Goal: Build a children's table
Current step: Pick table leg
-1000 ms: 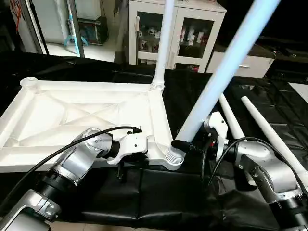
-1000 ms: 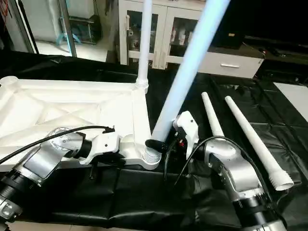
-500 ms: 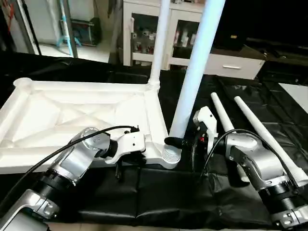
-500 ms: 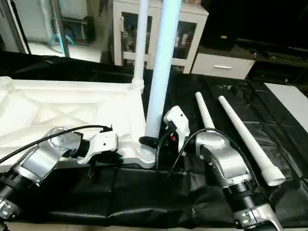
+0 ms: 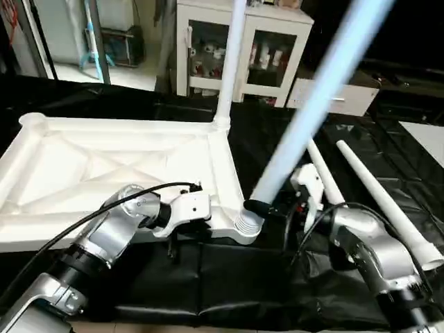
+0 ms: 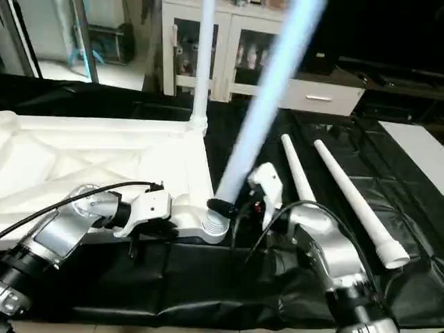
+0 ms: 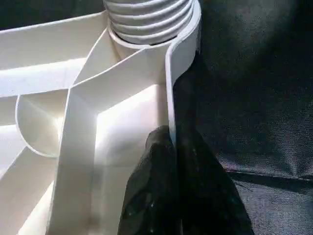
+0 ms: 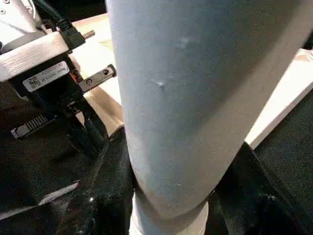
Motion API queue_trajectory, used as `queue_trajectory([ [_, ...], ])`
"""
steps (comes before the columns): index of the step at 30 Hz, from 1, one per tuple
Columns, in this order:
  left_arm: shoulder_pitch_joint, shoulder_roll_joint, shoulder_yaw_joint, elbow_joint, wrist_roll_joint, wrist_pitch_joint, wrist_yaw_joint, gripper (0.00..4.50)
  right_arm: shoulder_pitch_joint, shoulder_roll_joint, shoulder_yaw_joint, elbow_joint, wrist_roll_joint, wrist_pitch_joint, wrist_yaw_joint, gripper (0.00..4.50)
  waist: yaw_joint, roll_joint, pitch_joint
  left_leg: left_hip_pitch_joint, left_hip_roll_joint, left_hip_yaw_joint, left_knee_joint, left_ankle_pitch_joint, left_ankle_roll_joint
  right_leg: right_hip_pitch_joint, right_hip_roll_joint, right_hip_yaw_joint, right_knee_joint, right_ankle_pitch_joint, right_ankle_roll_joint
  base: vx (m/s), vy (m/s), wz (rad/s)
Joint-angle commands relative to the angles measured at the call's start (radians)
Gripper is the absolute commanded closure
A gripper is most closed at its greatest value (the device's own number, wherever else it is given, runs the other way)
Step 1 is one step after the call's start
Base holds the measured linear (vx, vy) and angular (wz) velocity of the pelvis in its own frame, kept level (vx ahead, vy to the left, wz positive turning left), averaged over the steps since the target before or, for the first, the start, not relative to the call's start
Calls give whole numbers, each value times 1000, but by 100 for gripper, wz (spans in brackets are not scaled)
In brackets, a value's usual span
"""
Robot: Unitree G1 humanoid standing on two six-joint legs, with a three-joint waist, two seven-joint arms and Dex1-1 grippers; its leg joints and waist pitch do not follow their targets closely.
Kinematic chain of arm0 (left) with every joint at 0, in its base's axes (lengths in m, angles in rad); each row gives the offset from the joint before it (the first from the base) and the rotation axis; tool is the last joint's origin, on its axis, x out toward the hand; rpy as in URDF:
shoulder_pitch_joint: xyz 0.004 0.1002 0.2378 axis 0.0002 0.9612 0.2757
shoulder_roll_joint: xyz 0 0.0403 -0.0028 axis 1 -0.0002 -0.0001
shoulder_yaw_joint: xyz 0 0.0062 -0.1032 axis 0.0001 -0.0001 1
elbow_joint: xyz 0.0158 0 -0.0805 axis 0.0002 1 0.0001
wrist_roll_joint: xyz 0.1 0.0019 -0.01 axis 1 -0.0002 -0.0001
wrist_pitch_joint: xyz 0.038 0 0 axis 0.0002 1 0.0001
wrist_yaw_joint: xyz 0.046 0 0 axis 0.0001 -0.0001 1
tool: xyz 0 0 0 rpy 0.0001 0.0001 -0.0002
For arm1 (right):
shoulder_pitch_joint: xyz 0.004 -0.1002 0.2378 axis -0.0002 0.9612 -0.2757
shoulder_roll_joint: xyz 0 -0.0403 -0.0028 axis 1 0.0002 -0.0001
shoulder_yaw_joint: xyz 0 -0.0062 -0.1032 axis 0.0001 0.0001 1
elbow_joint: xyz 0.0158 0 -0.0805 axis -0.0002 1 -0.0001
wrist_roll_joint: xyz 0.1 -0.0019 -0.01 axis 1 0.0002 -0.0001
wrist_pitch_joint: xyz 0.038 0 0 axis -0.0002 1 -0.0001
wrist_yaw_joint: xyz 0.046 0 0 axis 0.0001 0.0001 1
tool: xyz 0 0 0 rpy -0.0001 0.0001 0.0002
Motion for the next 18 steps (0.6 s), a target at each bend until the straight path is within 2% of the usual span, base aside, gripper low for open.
queue_trajectory([
  [1, -7, 6, -24, 17, 21, -9, -16, 450, 58, -45, 22, 111, -93, 58, -56, 267, -10, 27, -8, 15, 54, -40, -100, -661, -46, -8, -59, 30, -94, -608, -50, 0, 0, 0],
  [4, -10, 5, -25, 21, 20, -10, -16, 450, 50, -50, 44, 126, -111, 76, -47, 267, -11, 25, -10, 12, 54, -40, -102, -647, -44, -3, -62, 33, -93, -594, -55, 0, 0, 0],
  [5, -11, 4, -26, 22, 20, -10, -17, 450, 46, -58, 61, 130, -122, 87, -39, 267, -12, 21, -8, 12, 54, -38, -102, -641, -42, -4, -62, 33, -95, -599, -54, 0, 0, 0],
  [8, -13, 4, -25, 25, 19, -10, -16, 450, 35, -68, 87, 138, -136, 87, -24, 267, -13, 21, -6, 15, 53, -39, -100, -644, -39, -7, -64, 31, -100, -641, -43, 0, 0, 0],
  [10, -13, 3, -26, 24, 19, -10, -16, 450, 21, -61, 79, 146, -130, 85, -26, 267, -16, 21, -4, 16, 52, -40, -99, -651, -39, -9, -65, 29, -104, -664, -38, 0, 0, 0],
  [14, -7, 4, -29, 7, 14, -3, -27, 450, -83, -68, 1, 150, -34, 107, 30, 267, -26, 19, -5, 15, 52, -44, -98, -663, -38, -8, -65, 24, -106, -679, -36, 0, 0, 0],
  [16, -9, 3, -30, 6, 15, -4, -27, 450, -112, -85, -25, 133, 9, 135, 64, 267, -24, 20, -6, 17, 54, -42, -97, -652, -37, -7, -66, 27, -103, -650, -50, 0, 0, 0],
  [18, -10, 3, -32, 6, 16, -6, -26, 450, -122, -102, -33, 122, 30, 149, 90, 267, -16, 20, -7, 13, 58, -34, -99, -601, -36, -5, -66, 38, -92, -564, -83, 0, 0, 0],
])
